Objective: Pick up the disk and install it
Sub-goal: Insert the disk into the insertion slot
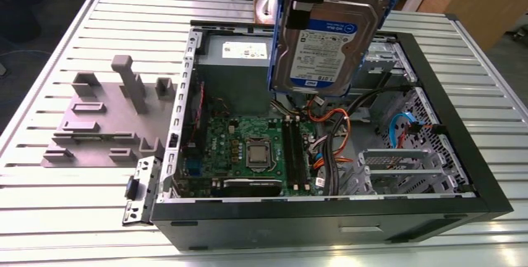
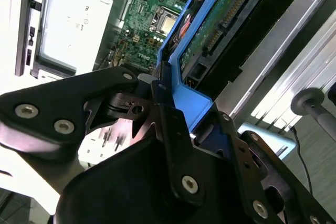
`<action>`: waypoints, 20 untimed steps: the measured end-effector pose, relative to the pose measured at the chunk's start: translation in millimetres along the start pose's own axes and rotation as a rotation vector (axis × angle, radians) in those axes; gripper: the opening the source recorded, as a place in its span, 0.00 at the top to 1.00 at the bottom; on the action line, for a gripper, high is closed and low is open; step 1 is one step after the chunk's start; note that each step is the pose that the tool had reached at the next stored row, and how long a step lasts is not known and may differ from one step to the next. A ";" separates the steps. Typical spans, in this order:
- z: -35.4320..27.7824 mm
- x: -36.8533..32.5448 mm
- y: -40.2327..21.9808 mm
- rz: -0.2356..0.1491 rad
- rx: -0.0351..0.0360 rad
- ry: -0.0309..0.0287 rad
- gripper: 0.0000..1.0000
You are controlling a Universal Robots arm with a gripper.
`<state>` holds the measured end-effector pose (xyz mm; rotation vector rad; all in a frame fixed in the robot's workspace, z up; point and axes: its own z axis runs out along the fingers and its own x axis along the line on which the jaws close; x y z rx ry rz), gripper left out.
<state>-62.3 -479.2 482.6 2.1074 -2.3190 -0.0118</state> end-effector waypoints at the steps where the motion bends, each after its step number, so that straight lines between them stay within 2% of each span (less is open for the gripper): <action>1: 0.1 1.4 -0.1 -0.001 0.0000 0.0000 0.63; 14: 2.2 17.0 -2.1 -0.021 0.0002 0.0001 0.63; 20: 5.9 16.9 -10.3 -0.034 0.0006 0.0002 0.63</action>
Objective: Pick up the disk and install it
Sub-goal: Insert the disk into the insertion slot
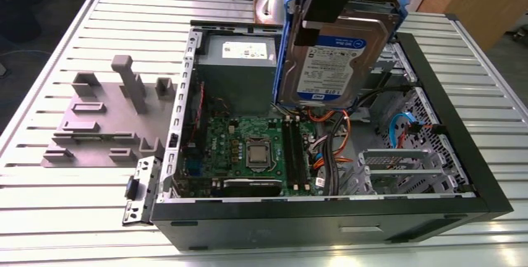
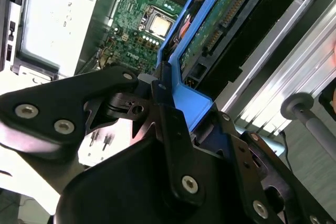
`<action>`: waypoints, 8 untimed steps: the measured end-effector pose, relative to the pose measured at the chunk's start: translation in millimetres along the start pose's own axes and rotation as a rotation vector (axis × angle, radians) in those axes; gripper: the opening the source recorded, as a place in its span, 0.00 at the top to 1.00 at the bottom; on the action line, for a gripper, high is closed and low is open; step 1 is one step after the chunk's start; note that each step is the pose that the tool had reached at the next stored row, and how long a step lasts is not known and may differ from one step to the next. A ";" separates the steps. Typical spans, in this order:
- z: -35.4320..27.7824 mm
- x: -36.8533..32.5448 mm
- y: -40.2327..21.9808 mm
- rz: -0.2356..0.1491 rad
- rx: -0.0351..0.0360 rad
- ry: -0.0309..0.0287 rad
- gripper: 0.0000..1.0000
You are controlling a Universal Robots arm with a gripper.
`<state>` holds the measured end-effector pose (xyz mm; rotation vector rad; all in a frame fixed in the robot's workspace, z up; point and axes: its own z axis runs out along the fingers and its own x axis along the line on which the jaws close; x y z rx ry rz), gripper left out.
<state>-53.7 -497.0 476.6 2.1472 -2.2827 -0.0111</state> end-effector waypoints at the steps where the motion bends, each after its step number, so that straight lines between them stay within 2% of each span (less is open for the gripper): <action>1: 0.3 0.2 -1.2 -0.002 0.0000 0.0001 0.63; 4: 0.7 2.0 -2.3 -0.006 -0.0001 0.0003 0.63; 8: 1.0 8.5 -2.9 -0.006 0.0000 0.0001 0.63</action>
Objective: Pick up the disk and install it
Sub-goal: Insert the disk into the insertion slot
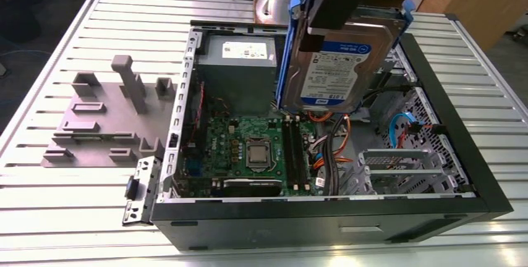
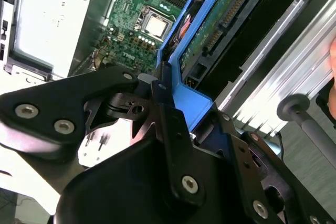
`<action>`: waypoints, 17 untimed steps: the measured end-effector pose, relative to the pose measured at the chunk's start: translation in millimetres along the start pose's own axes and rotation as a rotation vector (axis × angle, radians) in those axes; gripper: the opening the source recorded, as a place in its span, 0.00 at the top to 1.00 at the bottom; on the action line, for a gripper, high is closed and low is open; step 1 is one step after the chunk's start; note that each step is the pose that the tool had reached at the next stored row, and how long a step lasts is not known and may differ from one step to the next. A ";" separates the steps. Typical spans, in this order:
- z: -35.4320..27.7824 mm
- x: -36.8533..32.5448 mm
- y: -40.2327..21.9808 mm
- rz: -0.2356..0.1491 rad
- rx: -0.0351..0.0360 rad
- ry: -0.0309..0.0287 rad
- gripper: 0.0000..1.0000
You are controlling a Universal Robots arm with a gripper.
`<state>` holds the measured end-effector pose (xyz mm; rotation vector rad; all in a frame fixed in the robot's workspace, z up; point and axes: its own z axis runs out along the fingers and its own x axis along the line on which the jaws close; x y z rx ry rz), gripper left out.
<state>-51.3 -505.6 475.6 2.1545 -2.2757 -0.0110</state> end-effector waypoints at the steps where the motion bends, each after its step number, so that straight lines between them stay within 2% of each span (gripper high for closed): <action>1: 0.0 1.9 -0.2 0.000 0.0000 0.0000 0.63; 7: 0.1 11.0 -1.5 0.000 0.0000 0.0001 0.63; 13: 0.5 15.5 -4.1 0.000 0.0001 0.0031 0.63; 17: 0.9 16.3 -9.4 0.000 0.0002 0.0040 0.63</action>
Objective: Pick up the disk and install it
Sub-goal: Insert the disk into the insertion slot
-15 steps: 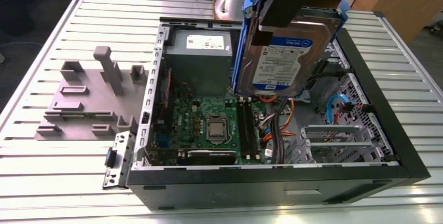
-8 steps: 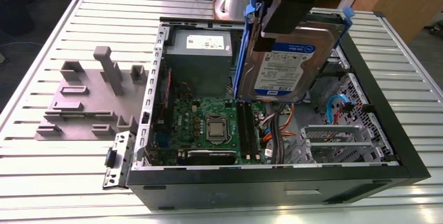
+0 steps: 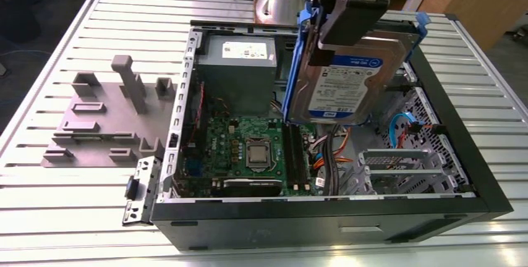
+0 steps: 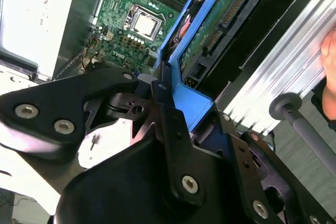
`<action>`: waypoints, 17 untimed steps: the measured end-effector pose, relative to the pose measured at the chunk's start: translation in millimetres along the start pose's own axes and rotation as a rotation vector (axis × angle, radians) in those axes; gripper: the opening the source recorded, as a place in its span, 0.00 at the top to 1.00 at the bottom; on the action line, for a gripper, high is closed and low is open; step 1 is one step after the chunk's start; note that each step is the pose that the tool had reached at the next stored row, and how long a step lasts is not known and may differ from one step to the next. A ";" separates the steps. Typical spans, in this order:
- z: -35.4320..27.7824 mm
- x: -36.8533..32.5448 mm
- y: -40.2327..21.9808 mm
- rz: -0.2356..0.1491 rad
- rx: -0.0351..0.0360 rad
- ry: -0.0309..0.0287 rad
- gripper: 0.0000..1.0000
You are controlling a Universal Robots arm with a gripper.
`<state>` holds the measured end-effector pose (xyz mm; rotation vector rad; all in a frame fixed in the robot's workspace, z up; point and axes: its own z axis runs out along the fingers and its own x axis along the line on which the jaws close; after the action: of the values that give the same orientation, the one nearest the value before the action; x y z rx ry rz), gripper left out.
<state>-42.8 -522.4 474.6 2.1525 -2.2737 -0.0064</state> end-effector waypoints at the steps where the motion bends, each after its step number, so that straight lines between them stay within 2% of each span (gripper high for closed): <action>1: 0.2 0.0 -1.7 0.000 0.0001 -0.0002 0.63; 9: 1.1 0.2 -12.1 0.000 0.0000 -0.0001 0.63; 17: 2.1 9.1 -17.1 0.000 0.0000 -0.0001 0.63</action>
<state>-26.2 -532.4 472.3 2.1525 -2.2738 -0.0065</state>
